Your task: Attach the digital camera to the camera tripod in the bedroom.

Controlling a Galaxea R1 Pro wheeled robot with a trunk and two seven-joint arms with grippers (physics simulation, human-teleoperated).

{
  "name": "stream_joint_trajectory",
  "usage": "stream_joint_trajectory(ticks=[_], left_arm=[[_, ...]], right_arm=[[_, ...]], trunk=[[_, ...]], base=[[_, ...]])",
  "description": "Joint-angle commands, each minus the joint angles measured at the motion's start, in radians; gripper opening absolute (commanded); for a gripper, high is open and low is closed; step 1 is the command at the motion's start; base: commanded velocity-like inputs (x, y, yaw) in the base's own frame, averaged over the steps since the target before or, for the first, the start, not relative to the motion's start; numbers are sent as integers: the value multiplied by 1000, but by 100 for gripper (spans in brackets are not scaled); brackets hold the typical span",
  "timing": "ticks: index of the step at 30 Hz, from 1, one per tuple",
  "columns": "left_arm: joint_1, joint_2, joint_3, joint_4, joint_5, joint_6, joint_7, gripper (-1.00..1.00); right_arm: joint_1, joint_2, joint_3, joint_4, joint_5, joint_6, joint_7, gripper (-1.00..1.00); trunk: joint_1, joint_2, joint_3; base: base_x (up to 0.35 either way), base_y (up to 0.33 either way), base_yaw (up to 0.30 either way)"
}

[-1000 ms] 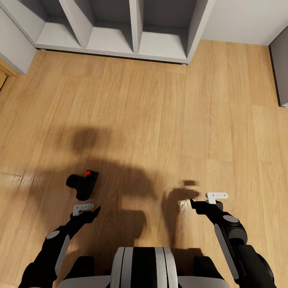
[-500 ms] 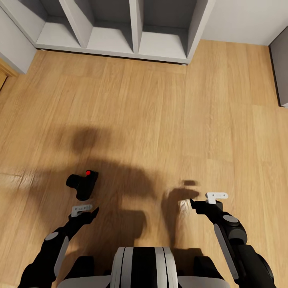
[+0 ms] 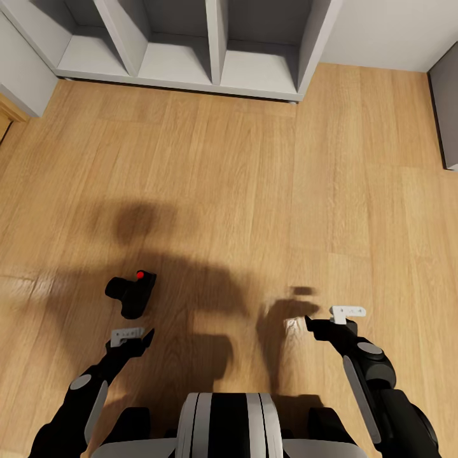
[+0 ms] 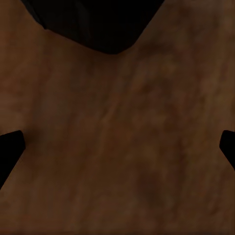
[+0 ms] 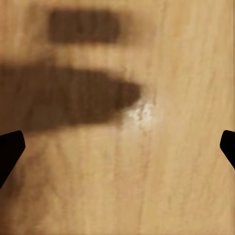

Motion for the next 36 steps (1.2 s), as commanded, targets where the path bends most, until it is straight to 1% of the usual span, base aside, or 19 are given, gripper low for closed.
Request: stream_joint_trajectory(ticks=[1,6,9,11,13,15,17,21,29,36], left_arm=[[0,0,3,0,-3,1,-7,100],[0,0,3,-1,-5,-12,-6,100],[0,1,4,-8,-6,-34,-4,100],[0,1,4,-10,-6,-65,-2,100],[0,1,4,-16,-6,-128,10,100],[0,0,4,-18,-6,-165,26,100],[0,0,4,-18,-6,-179,34,100],[0,-1,3,-16,-6,-197,45,100],[0,-1,3,2,-6,-205,53,100],[0,0,2,38,-6,-209,66,100]], right_arm=[[0,0,0,-1,-3,5,-5,100],[-1,-1,-1,-1,-3,5,-5,100],[0,3,-1,-1,-3,5,-5,100],[0,4,-1,-1,-3,5,-5,100],[0,5,-1,-1,-3,5,-5,100],[0,5,0,-1,-3,5,-5,100],[-1,5,0,-1,-3,5,-5,100],[-1,7,0,-1,-3,5,-5,100],[0,7,0,-1,-3,5,-5,100],[0,7,0,-1,-3,5,-5,100]], trunk=[[0,0,0],[0,0,0],[0,0,0],[0,0,0],[0,0,0],[0,0,0],[0,0,0],[0,0,0],[0,0,0],[0,0,0]], base=[[0,0,0],[0,0,0],[0,0,0],[0,0,0],[0,0,0],[0,0,0],[0,0,0],[0,0,0],[0,0,0],[0,0,0]])
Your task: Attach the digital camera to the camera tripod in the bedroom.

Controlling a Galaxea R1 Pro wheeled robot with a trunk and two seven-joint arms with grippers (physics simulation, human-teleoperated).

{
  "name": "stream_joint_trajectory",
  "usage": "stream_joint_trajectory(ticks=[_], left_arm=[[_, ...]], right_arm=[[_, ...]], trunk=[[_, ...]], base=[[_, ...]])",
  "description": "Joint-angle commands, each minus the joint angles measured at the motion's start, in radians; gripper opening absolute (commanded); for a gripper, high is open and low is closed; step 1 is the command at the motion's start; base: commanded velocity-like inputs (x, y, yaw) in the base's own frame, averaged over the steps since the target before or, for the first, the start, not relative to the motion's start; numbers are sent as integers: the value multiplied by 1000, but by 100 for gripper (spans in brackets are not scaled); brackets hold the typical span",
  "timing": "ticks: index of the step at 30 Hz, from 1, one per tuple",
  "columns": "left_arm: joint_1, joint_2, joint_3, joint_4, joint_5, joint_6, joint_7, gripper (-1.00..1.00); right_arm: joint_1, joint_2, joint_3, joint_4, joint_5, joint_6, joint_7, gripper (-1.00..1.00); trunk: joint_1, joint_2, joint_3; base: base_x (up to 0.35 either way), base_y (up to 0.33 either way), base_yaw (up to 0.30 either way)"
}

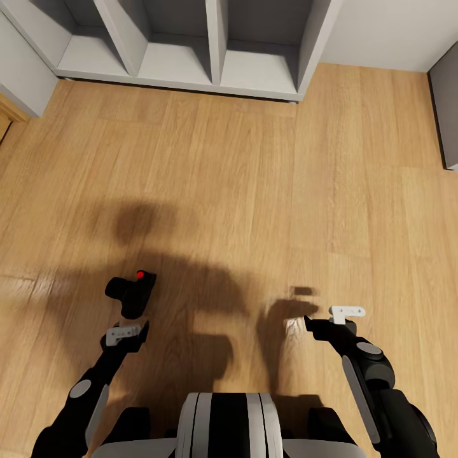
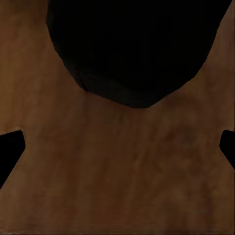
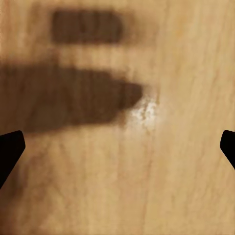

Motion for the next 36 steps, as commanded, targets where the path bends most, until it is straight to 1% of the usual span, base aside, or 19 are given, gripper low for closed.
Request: stream_joint_trajectory(ticks=[1,2,3,7,10,11,12,15,21,29,36], left_arm=[[-1,0,3,16,-4,-5,2,100],[-1,0,2,23,-4,-5,6,100],[-1,0,0,53,-5,-7,17,100],[-1,0,-3,89,-6,-11,23,100],[-1,1,-3,105,-8,-26,25,100],[-1,2,-2,109,-8,-41,25,100],[-1,8,0,113,-8,-76,27,100],[-1,13,2,108,-8,-101,27,100],[-1,17,3,96,-8,-118,35,100],[-1,17,4,54,-8,-123,47,100],[-1,16,3,41,-9,-123,48,100]], right_arm=[[-1,0,1,-1,-3,5,-5,100],[-1,0,1,-1,-3,5,-5,100],[-1,0,1,-1,-3,5,-5,100],[0,0,1,-1,-3,4,-5,100],[0,0,1,-1,-3,4,-5,100],[0,1,2,-1,-3,3,-5,100],[0,1,2,-1,-3,2,-5,100],[0,1,3,-1,-3,1,-5,100],[0,1,6,-1,-3,0,-5,100],[0,1,6,-1,-3,-1,-5,100],[1,1,3,-1,-3,-1,-5,100]], trunk=[[0,0,0],[0,0,0],[0,0,0],[0,0,0],[0,0,0],[0,0,0],[0,0,0],[0,0,0],[0,0,0],[0,0,0],[0,0,0]], base=[[0,0,0],[0,0,0],[0,0,0],[0,0,0],[0,0,0],[0,0,0],[0,0,0],[0,0,0],[0,0,0],[0,0,0],[0,0,0]])
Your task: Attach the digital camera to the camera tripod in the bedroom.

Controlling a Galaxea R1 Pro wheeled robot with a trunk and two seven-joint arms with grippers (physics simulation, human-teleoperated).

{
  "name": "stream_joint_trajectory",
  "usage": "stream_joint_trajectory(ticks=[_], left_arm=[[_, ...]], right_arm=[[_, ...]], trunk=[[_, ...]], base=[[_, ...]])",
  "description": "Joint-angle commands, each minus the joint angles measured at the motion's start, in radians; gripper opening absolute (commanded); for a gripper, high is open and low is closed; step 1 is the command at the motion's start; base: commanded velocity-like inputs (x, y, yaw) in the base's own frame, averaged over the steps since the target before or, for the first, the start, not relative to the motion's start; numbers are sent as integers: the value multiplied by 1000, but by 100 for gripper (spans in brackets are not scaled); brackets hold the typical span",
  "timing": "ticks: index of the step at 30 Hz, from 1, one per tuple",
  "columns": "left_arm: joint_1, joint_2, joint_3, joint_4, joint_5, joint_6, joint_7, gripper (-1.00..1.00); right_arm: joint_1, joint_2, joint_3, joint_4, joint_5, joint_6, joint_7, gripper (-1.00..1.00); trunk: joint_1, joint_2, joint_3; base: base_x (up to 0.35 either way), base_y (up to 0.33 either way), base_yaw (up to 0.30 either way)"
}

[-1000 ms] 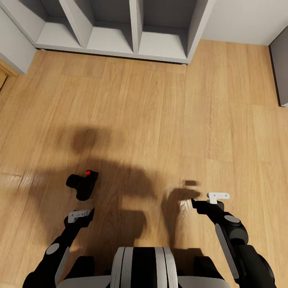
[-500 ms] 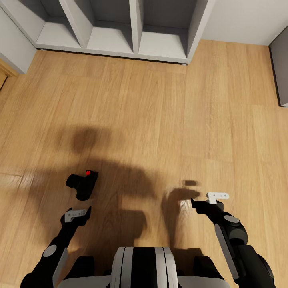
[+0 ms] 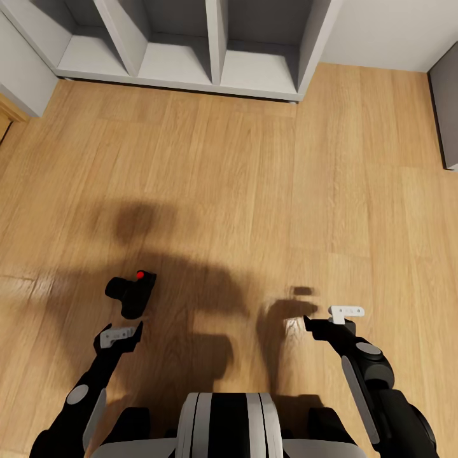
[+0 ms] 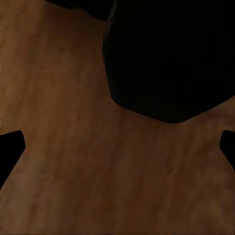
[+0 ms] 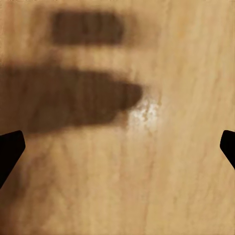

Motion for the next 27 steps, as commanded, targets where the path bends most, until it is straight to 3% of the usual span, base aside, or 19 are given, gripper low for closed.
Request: stream_joint_trajectory(ticks=[1,13,27], left_arm=[[-1,0,3,1,-4,-3,-6,100],[-2,24,-1,-9,-17,8,12,100],[-2,20,-5,-47,-97,10,16,100]], right_arm=[[0,0,1,-1,-3,5,-5,100],[-1,-2,0,-1,-3,2,-5,100],[0,-3,0,-1,-3,2,-5,100]], trunk=[[0,0,0],[0,0,0],[0,0,0]], base=[[0,0,0],[0,0,0],[0,0,0]])
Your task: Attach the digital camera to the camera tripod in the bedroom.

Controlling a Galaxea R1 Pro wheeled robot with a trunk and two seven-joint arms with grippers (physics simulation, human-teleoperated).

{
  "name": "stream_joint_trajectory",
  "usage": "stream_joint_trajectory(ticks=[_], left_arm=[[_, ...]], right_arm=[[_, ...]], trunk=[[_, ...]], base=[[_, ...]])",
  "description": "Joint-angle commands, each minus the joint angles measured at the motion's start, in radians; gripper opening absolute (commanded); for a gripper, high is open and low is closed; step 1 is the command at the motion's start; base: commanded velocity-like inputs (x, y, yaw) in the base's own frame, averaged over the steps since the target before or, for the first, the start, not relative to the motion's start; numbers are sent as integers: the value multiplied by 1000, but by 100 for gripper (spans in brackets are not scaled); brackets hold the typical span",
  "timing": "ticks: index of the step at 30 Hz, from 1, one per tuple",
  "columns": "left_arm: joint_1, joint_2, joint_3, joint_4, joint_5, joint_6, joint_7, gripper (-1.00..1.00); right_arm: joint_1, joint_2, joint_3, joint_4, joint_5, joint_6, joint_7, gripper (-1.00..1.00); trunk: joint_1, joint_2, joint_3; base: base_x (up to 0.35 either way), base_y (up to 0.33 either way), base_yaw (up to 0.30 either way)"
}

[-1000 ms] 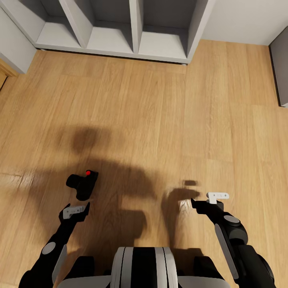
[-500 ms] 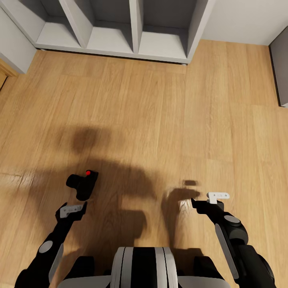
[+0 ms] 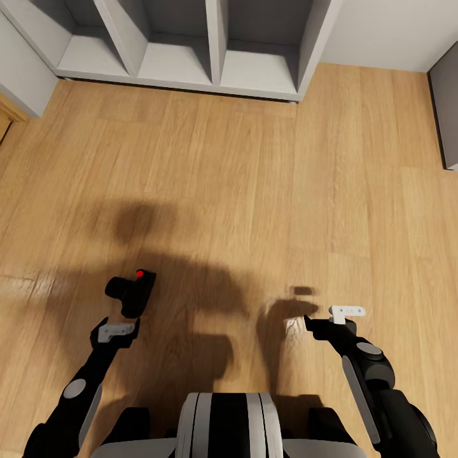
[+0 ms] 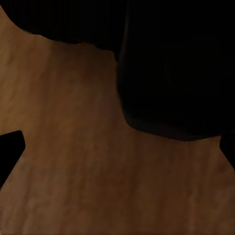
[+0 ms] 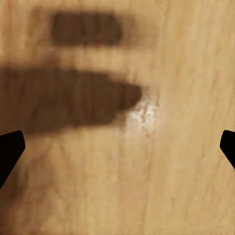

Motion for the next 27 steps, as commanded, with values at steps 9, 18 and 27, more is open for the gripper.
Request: stream_joint_trajectory(ticks=[9,18,27], left_arm=[[-2,-2,3,-7,-77,-2,-6,100],[-11,-9,1,-4,-96,14,-5,100],[-27,-10,1,2,-95,15,-5,100]], right_arm=[[0,0,1,-1,-3,5,-5,100],[0,0,1,-1,-3,5,-5,100],[0,1,1,-1,-3,5,-5,100]], trunk=[[0,0,0],[0,0,0],[0,0,0]], base=[[0,0,0],[0,0,0],[0,0,0]])
